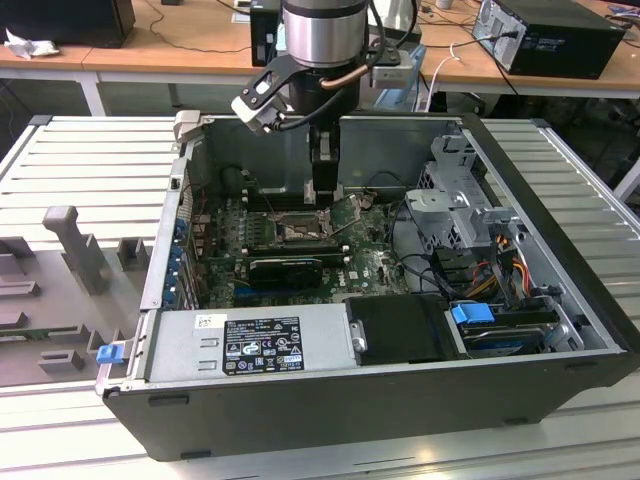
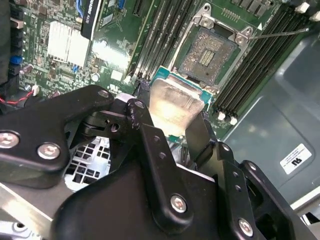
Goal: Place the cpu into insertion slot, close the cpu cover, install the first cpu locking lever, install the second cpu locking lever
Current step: 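Place the cpu into insertion slot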
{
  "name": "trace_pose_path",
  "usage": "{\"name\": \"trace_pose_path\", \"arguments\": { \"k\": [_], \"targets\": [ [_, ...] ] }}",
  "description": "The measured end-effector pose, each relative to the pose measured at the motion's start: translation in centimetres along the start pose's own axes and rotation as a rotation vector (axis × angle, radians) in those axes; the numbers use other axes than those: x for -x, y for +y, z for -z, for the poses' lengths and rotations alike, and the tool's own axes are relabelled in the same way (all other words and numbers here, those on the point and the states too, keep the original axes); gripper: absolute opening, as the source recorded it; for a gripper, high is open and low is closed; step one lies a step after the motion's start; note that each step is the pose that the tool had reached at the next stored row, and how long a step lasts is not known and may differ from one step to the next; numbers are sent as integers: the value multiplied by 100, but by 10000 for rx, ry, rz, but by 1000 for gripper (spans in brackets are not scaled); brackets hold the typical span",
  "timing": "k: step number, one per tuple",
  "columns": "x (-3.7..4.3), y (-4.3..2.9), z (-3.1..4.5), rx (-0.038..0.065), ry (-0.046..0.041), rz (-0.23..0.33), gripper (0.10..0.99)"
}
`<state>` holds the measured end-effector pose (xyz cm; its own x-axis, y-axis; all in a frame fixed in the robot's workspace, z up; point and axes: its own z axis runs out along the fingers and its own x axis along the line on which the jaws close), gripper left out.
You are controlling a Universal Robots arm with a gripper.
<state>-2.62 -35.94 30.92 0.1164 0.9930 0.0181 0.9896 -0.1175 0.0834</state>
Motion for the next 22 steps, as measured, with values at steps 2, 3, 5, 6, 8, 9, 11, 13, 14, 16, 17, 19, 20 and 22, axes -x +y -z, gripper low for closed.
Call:
{"name": "trace_pose_path", "arguments": {
  "k": [2, 3, 5, 6, 8, 9, 11, 13, 14, 16, 17, 19, 20, 22],
  "targets": [
    [0, -1, -13, 2, 3, 1, 525],
    [0, -3, -22, 2, 3, -1, 525],
    [0, -6, -45, 2, 2, 0, 525],
    [-1, -6, -52, 2, 2, 0, 525],
    [-4, -8, -62, 2, 3, -1, 525],
    [-8, -10, -76, 2, 2, -1, 525],
    [-15, -27, -128, 0, 7, 64, 525],
    [-15, -29, -155, -5, 36, 400, 525],
    [-15, -30, -170, -9, 55, 617, 525],
    [-14, -34, -197, -15, 84, 961, 525],
    [-13, -42, -211, -17, 89, 1033, 525],
    [-9, -74, -235, -19, 91, 1068, 525],
    [-7, -91, -236, -19, 90, 1070, 525],
    [-5, -129, -236, -18, 92, 1068, 525]
  ]
}}
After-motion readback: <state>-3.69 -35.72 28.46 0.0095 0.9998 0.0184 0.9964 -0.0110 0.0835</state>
